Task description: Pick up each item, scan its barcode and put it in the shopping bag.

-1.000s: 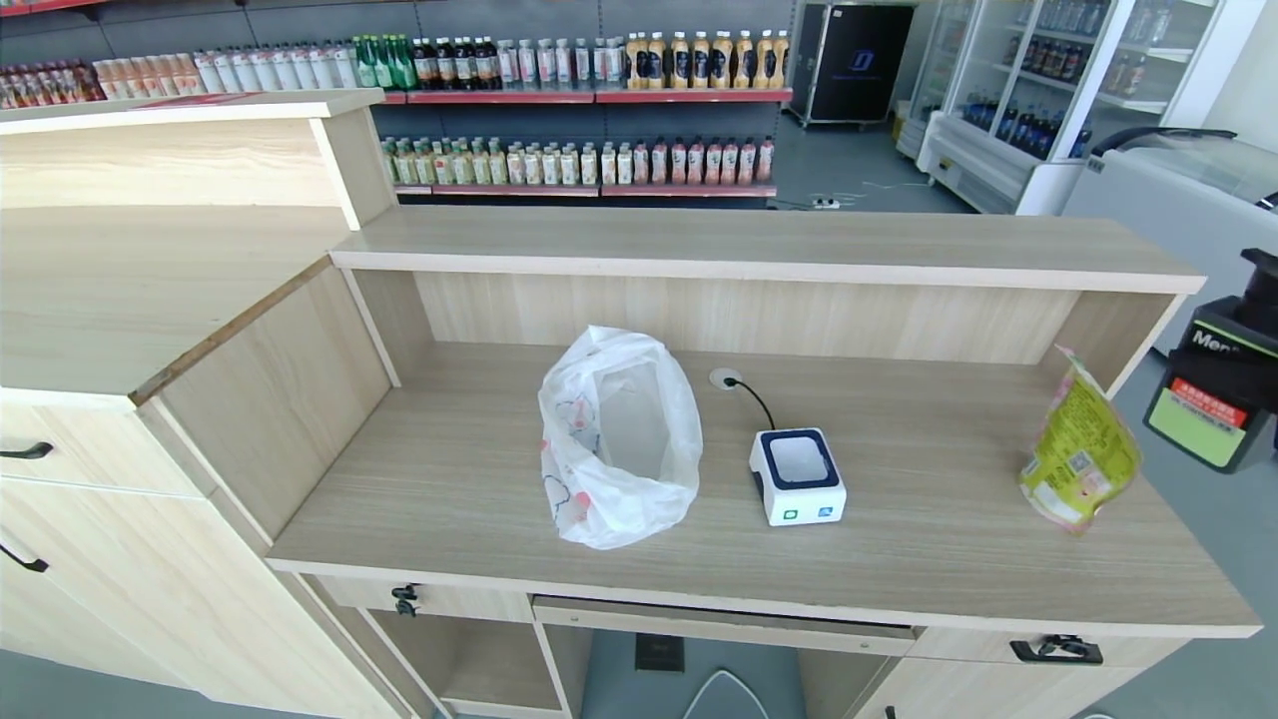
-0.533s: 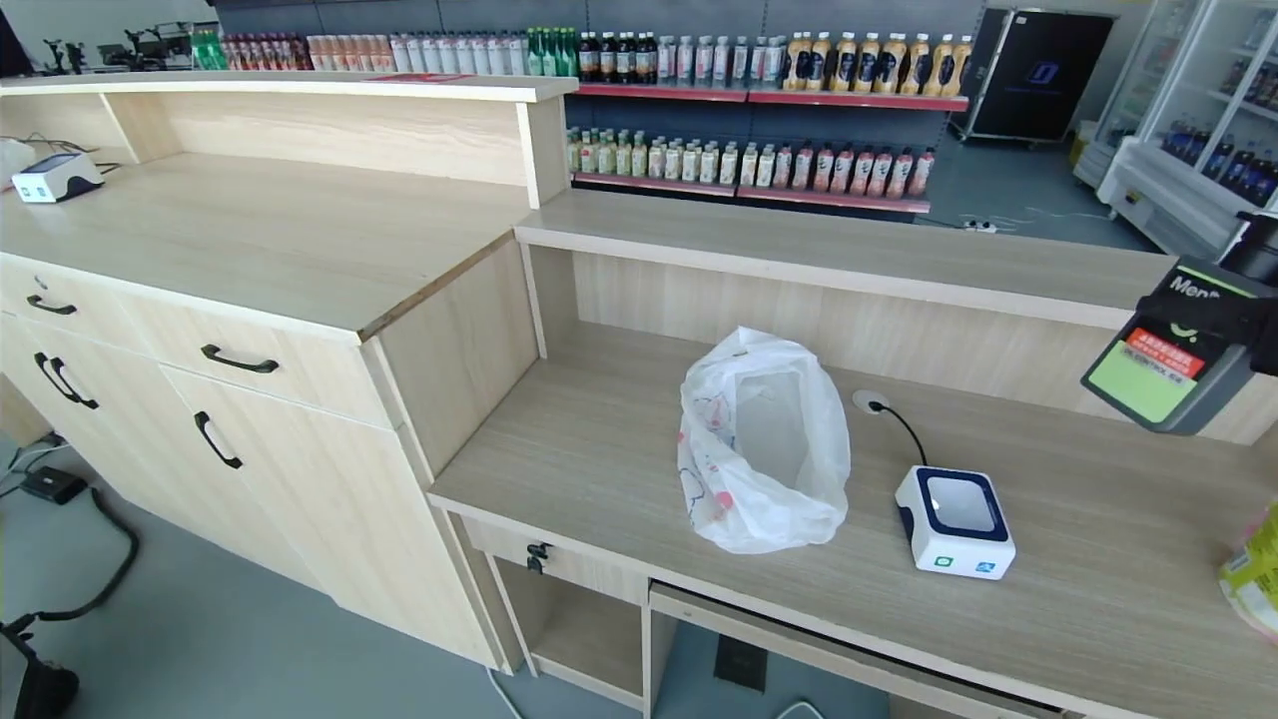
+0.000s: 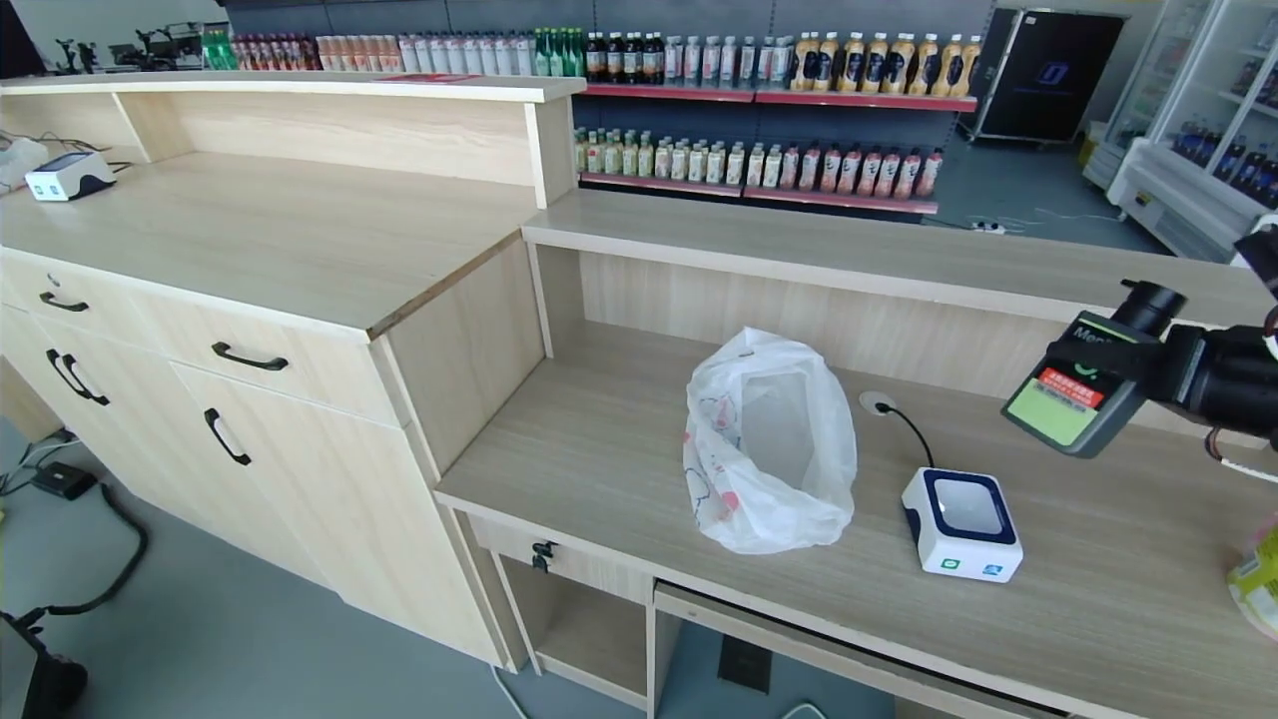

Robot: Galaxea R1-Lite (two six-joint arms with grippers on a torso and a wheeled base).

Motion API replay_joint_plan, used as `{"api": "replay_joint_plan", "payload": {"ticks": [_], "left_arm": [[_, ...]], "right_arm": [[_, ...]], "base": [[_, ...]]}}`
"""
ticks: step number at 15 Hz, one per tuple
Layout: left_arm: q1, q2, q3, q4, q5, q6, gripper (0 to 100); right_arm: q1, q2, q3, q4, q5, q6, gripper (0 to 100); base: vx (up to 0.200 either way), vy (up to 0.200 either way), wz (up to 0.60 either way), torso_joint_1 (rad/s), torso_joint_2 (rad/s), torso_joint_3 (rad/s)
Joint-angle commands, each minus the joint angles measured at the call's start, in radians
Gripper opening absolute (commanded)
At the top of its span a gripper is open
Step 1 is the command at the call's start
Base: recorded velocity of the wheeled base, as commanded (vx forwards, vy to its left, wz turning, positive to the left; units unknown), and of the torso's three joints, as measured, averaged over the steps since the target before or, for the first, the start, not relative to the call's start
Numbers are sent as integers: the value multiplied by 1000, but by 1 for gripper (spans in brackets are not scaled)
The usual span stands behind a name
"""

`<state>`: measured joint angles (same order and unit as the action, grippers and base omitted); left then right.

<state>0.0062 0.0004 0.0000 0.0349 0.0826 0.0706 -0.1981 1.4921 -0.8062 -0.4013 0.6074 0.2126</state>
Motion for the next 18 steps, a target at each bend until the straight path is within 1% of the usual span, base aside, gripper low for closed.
{"api": "replay_joint_plan", "payload": {"ticks": [1, 2, 4, 5, 7, 12, 13, 16, 18], "left_arm": [[0, 0, 0, 0, 0, 0, 100], [0, 0, 0, 0, 0, 0, 100], [0, 0, 0, 0, 0, 0, 100], [0, 0, 0, 0, 0, 0, 100], [0, 0, 0, 0, 0, 0, 100], [0, 0, 0, 0, 0, 0, 100], [0, 0, 0, 0, 0, 0, 100], [0, 0, 0, 0, 0, 0, 100], [0, 0, 0, 0, 0, 0, 100]], "right_arm": [[-41, 163, 53, -54, 80, -105, 0], [-49, 197, 47, -56, 114, -136, 0], [-78, 240, 47, -96, 250, -144, 0], [-112, 283, 42, -117, 368, -174, 0], [-130, 335, 25, -111, 384, -229, 0], [-158, 435, -41, -120, 382, -234, 0], [-159, 450, -48, -131, 382, -234, 0], [-159, 508, -51, -252, 382, -234, 0], [-158, 514, -48, -255, 380, -248, 0]], "base": [[0, 0, 0, 0, 0, 0], [0, 0, 0, 0, 0, 0], [0, 0, 0, 0, 0, 0], [0, 0, 0, 0, 0, 0], [0, 0, 0, 0, 0, 0], [0, 0, 0, 0, 0, 0], [0, 0, 0, 0, 0, 0], [0, 0, 0, 0, 0, 0], [0, 0, 0, 0, 0, 0]]}}
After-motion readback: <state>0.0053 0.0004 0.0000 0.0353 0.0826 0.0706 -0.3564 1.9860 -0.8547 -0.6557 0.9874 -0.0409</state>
